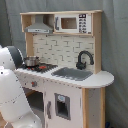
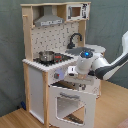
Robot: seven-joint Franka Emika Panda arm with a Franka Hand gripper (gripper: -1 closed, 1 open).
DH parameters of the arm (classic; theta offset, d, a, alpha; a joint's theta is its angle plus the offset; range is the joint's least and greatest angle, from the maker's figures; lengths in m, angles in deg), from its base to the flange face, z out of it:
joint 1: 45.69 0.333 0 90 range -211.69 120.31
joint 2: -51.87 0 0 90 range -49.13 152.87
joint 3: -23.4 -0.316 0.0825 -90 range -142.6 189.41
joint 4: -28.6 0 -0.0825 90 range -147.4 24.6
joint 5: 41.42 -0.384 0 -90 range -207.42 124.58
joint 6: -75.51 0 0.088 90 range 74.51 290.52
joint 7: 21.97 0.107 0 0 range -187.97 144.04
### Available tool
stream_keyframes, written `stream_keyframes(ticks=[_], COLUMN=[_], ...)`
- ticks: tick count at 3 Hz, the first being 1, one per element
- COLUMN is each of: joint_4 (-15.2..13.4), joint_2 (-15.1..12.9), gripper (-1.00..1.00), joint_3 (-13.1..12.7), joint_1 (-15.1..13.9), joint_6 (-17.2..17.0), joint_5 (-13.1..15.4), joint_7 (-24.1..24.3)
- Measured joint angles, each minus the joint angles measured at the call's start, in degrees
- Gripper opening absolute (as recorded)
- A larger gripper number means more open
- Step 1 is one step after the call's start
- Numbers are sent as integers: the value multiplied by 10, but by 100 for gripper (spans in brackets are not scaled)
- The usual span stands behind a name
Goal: Play with the kitchen
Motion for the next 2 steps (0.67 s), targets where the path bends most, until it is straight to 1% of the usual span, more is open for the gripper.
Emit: stream_keyframes(ticks=[1,2], joint_4=[6,17], joint_2=[-2,-2], gripper=[100,100], joint_3=[11,22], joint_1=[18,32], joint_6=[-33,-80], joint_5=[41,83], joint_7=[33,63])
